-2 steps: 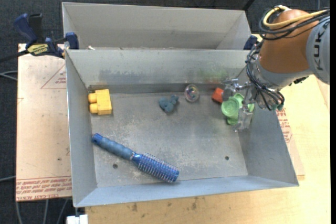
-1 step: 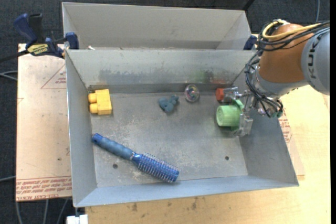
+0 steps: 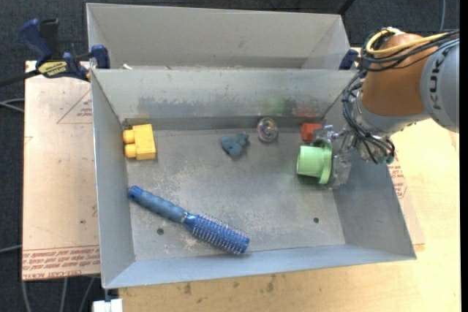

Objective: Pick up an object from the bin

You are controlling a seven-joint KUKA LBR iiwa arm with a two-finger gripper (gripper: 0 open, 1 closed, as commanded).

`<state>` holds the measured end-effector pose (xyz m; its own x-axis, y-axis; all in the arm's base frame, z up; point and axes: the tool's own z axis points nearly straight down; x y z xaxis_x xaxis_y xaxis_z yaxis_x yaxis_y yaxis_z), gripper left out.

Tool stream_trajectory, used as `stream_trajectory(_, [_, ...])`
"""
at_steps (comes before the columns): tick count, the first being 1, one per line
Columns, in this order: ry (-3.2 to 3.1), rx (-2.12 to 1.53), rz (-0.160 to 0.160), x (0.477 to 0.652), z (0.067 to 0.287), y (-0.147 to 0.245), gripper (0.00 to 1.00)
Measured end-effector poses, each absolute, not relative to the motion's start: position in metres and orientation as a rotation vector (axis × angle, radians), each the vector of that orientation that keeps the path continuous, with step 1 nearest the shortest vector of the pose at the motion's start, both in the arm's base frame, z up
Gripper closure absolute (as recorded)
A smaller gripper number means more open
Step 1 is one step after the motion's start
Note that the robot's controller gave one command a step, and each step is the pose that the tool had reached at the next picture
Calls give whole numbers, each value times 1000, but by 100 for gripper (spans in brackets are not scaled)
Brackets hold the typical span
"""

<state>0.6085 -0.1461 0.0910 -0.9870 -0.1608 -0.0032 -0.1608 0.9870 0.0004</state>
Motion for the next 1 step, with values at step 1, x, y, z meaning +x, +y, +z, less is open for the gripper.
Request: stream_trajectory(1, [3118,-266,-4,596,308,-120,100])
